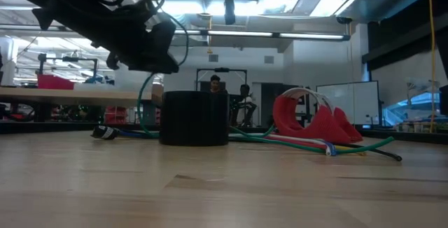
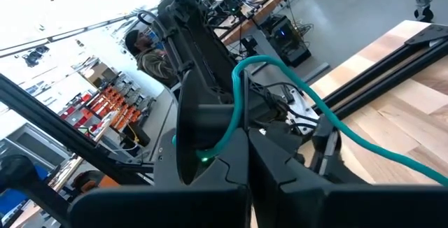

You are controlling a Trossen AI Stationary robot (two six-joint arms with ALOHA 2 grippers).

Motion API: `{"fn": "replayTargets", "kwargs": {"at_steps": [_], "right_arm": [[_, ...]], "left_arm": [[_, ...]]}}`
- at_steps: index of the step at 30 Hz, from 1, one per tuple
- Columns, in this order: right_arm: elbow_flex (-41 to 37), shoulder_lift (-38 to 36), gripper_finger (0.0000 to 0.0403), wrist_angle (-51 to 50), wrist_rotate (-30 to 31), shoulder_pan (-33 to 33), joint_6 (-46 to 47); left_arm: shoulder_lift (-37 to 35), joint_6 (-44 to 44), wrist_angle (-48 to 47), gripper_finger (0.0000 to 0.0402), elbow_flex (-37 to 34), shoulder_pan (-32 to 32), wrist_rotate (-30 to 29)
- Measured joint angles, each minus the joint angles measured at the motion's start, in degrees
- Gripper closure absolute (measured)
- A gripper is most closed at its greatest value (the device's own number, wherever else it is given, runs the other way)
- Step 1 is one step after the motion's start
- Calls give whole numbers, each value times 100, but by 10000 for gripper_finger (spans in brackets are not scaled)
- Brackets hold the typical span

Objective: Coil cords
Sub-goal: Coil the green wire onto the black spool

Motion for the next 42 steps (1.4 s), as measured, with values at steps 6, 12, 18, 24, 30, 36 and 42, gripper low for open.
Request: {"fn": "replayTargets", "kwargs": {"at_steps": [6, 12, 18, 24, 30, 36, 42], "right_arm": [[0, 0, 402, 4, 257, 0, -89], [0, 0, 402, 6, 1339, -7, -457], [0, 2, 402, 9, 1839, -5, -600], [0, 2, 402, 163, 1873, 79, -603], [0, 2, 402, 320, 1848, 237, -765], [0, 4, 402, 317, 1746, 236, -758], [0, 4, 402, 495, 1625, 340, -755]], "left_arm": [[2, -441, 234, 261, 39, 89, 351], [2, 226, 750, 256, 59, 30, 379], [2, 963, 1026, 260, 59, 82, 289], [2, 1172, 1038, 260, 59, 364, 281], [2, 1457, 1047, 260, 59, 583, 119], [2, 1526, 1057, 260, 59, 615, -94], [27, 1615, 1049, 261, 59, 730, -157]]}}
